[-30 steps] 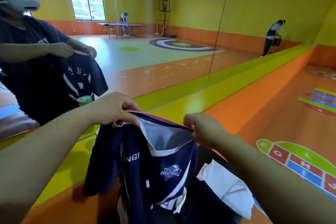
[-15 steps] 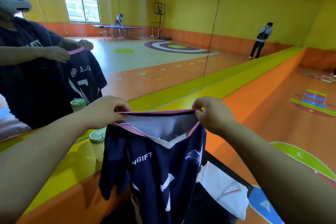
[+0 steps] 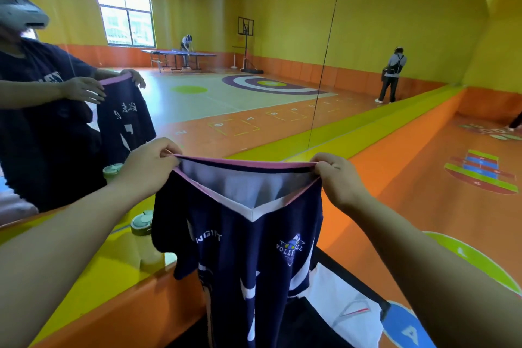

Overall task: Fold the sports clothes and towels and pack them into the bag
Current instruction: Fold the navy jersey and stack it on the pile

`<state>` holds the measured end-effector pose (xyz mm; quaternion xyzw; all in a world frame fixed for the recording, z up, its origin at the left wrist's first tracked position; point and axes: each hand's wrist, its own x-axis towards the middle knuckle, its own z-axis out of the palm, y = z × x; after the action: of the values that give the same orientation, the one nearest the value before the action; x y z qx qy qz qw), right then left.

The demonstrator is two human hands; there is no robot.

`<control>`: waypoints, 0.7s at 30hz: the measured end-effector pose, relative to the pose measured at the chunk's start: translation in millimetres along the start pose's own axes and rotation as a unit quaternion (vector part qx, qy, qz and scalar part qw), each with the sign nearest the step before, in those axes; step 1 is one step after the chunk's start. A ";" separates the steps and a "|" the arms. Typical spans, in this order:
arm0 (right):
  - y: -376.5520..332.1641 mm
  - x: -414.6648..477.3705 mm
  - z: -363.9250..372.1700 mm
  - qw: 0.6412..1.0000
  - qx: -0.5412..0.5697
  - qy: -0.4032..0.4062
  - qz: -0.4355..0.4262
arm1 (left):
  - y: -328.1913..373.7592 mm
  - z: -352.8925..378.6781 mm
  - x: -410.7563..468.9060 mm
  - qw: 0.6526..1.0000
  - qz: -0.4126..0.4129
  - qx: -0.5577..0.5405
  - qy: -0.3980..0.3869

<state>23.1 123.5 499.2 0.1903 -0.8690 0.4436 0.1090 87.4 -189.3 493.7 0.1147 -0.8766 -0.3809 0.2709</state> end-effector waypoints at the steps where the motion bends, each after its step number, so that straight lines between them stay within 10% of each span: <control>1: -2.6 1.3 -0.2 1.000 0.027 -0.003 0.011 | 3.2 -1.2 1.3 1.000 -0.001 -0.016 0.003; 15: -17.1 8.4 -18.9 0.967 0.210 -0.142 -0.008 | 20.4 -37.6 -2.7 0.987 0.041 -0.109 -0.114; 21: -19.2 4.9 -22.4 0.986 0.125 -0.095 -0.050 | 22.7 -54.2 -9.1 0.978 0.061 -0.108 -0.168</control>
<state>27.3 130.3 527.9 0.2873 -0.8026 0.5222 0.0236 125.6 -202.8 537.3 -0.0343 -0.8687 -0.4699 0.1531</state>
